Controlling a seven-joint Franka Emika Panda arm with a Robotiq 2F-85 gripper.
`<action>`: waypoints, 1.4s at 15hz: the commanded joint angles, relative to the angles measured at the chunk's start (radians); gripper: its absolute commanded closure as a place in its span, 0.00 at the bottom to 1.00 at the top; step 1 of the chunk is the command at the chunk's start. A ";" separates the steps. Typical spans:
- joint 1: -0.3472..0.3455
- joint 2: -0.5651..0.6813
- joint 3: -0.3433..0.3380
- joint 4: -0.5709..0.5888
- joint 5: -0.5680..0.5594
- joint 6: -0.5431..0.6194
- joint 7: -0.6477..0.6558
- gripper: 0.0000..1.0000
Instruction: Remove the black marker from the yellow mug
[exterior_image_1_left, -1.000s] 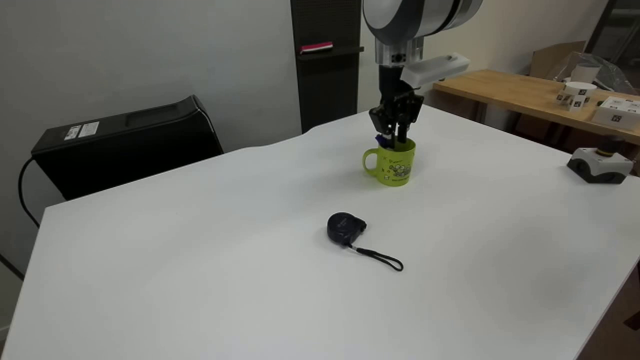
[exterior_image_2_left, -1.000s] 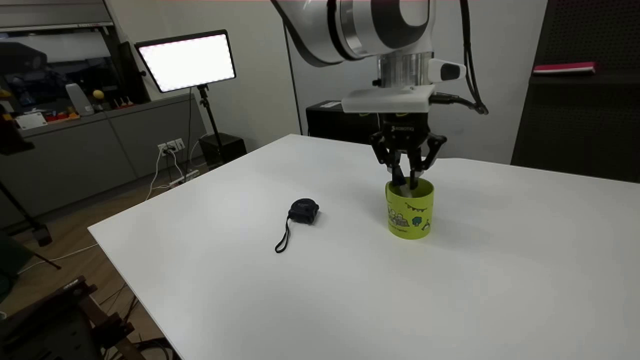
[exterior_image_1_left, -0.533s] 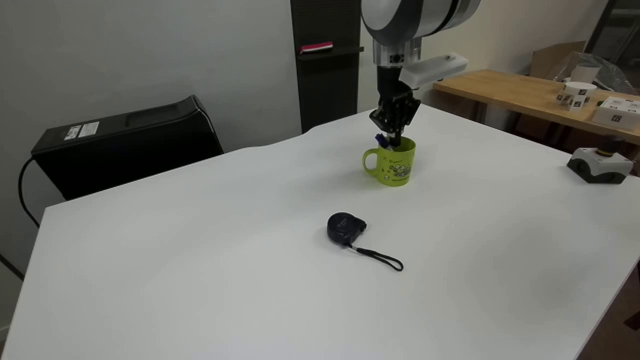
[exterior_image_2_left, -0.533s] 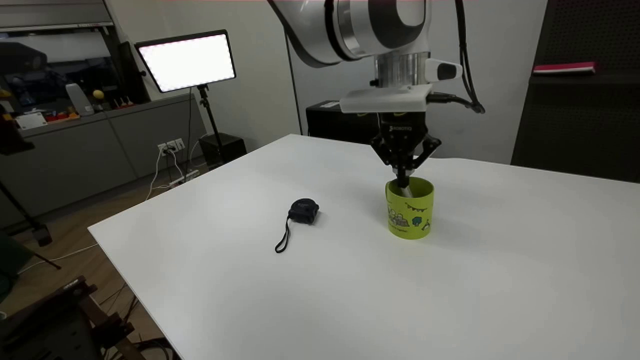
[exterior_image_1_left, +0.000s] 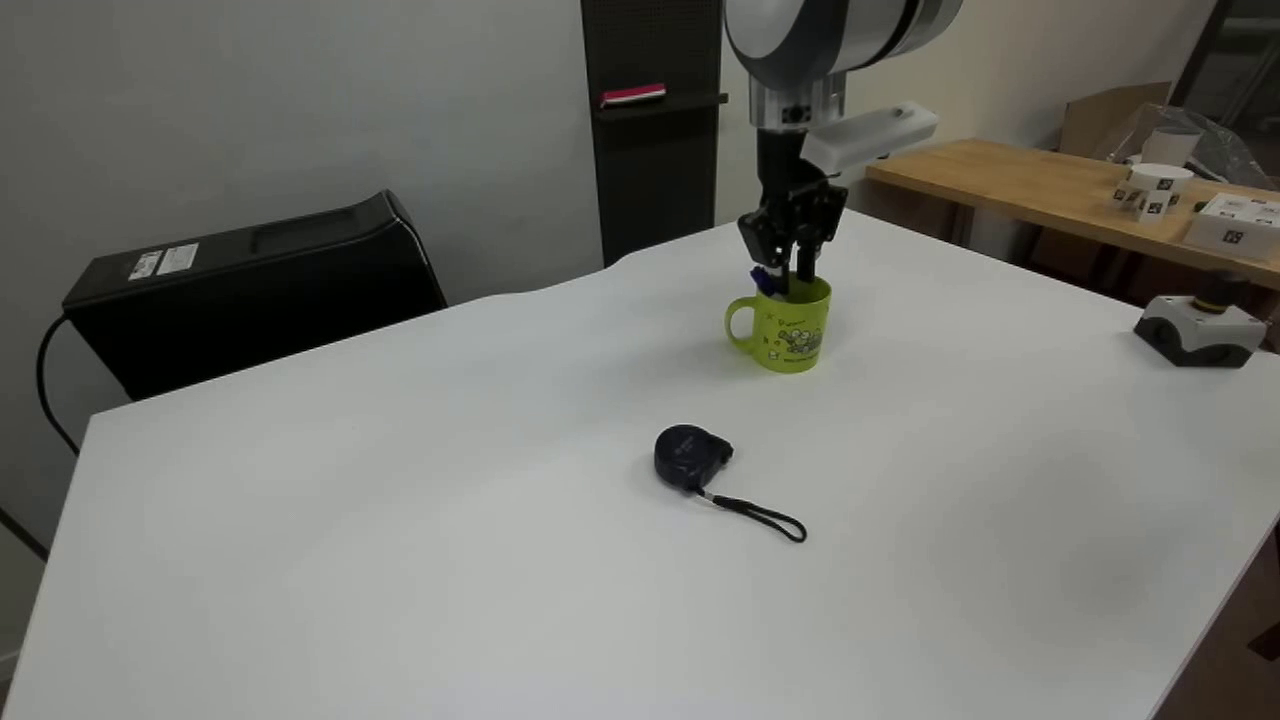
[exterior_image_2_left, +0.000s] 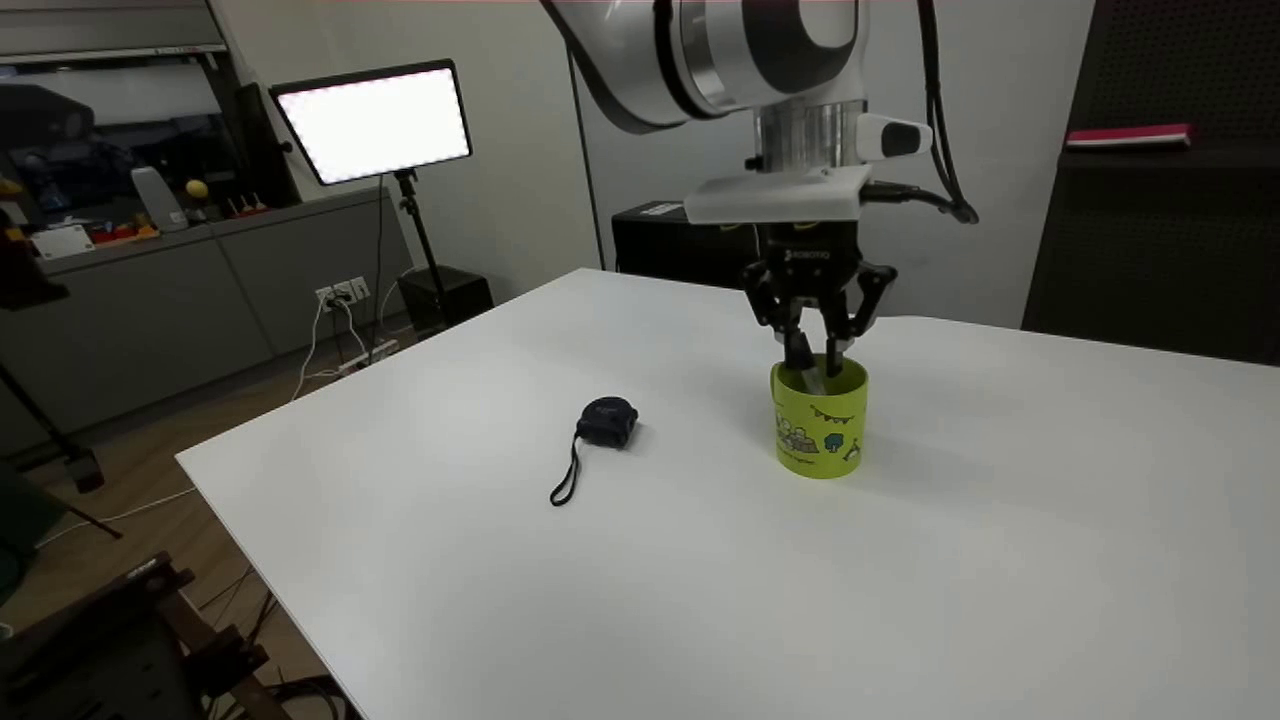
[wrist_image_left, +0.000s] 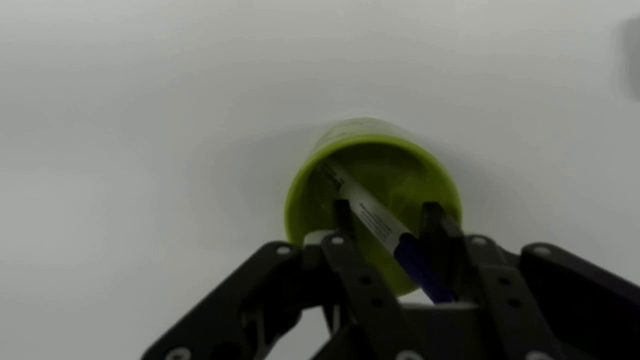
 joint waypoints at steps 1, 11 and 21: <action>0.004 0.011 -0.007 0.035 -0.021 -0.025 0.038 0.28; 0.027 0.016 -0.006 0.040 -0.028 -0.019 0.052 0.00; 0.019 0.038 -0.009 0.083 -0.036 -0.022 0.048 0.00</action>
